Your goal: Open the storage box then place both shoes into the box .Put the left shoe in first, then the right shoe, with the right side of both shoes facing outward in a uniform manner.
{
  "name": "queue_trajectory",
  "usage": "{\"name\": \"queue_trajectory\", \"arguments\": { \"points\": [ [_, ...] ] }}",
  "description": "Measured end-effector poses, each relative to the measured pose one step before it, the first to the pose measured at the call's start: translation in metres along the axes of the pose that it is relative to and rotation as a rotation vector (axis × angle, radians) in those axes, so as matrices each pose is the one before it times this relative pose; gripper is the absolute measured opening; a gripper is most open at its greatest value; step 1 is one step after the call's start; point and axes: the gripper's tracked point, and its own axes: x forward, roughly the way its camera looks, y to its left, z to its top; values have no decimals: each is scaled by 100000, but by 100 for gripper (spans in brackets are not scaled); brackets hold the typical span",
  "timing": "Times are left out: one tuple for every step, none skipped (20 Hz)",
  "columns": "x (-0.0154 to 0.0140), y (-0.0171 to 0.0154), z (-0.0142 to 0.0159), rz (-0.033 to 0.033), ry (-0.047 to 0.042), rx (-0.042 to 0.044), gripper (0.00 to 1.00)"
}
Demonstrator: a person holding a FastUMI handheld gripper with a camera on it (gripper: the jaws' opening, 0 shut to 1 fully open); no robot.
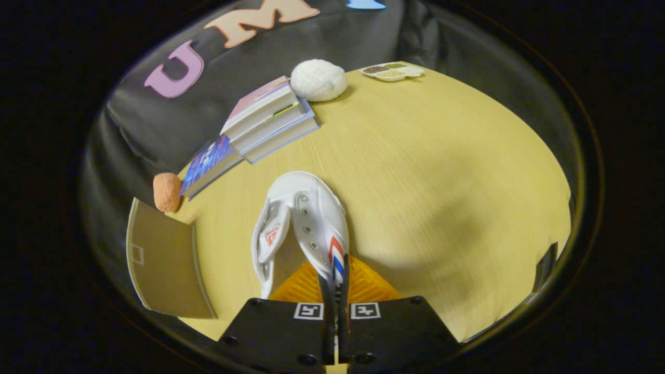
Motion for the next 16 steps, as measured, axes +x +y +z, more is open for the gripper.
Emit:
{"name": "queue_trajectory", "arguments": {
  "points": [
    [-50,-105,156,-111,314,2701,5],
    [-172,-84,253,-664,-56,1376,5],
    [-243,-53,227,-433,-309,751,5],
    [-305,143,232,233,-136,738,5],
    [-263,411,184,578,-177,929,5],
    [-386,444,247,724,-335,588,5],
    [-334,589,194,641,-670,122,5],
    [-428,690,376,568,-1170,-70,5],
    [-566,765,396,893,-1497,37,5],
    [-517,1099,416,1489,-1236,103,5],
    [-561,1338,342,1971,-1049,279,5],
    [-548,1525,371,2149,-824,-270,5],
    [-464,1596,330,2055,-981,-912,5],
    [-449,1755,310,1882,-981,-1746,5],
    [-523,1721,215,1798,-918,-2246,5],
    [-386,1947,169,1970,-712,-1885,5]
  ]
}}
